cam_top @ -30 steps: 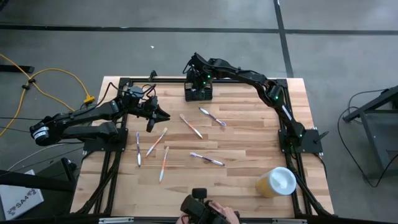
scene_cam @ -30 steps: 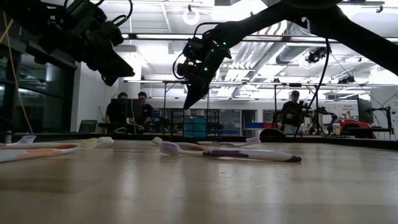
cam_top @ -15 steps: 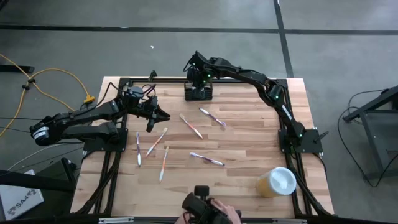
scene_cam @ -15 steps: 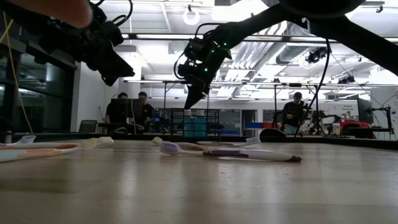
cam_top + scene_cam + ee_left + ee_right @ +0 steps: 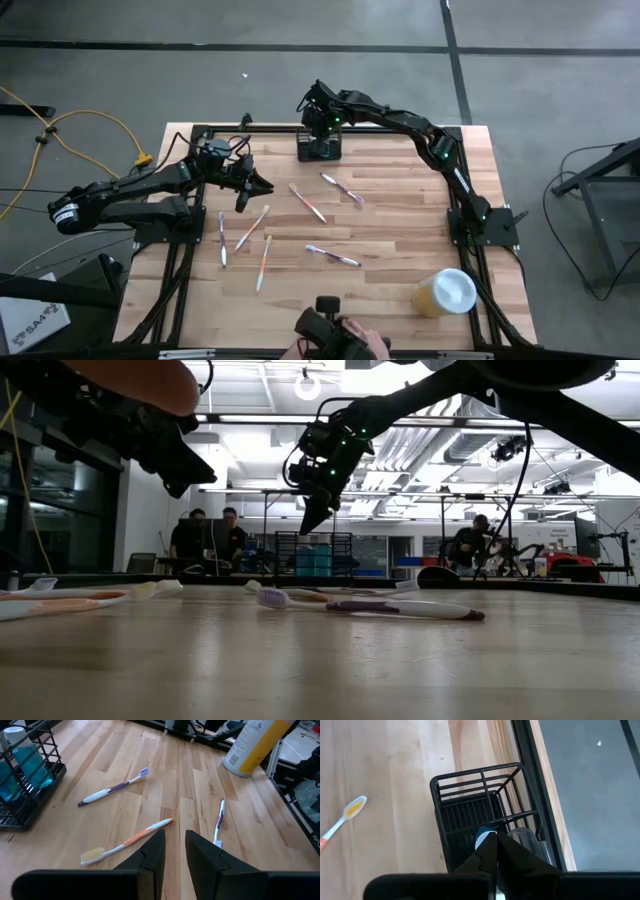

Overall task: Pick & Place toothbrushing station
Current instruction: Adjust the mouthwash into the wire organizer

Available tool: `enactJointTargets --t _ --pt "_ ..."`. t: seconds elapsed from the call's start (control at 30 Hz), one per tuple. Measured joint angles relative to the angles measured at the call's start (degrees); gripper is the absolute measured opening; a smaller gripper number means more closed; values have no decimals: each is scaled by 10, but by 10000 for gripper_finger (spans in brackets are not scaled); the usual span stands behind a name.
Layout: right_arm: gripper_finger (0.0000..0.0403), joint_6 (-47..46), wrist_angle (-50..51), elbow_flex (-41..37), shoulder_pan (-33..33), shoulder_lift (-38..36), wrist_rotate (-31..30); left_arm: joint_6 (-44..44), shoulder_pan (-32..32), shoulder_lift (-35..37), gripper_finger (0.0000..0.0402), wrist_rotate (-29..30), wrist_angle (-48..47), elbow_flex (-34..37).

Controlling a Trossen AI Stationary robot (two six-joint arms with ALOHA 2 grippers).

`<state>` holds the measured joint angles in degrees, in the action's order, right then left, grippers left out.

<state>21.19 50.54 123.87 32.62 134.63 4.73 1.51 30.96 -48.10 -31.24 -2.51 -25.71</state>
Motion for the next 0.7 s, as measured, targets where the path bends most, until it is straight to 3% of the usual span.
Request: enactJointTargets --t 0.7 --pt "2 11 6 0 -19 0 -12 0 0 0 71 0 0 0"
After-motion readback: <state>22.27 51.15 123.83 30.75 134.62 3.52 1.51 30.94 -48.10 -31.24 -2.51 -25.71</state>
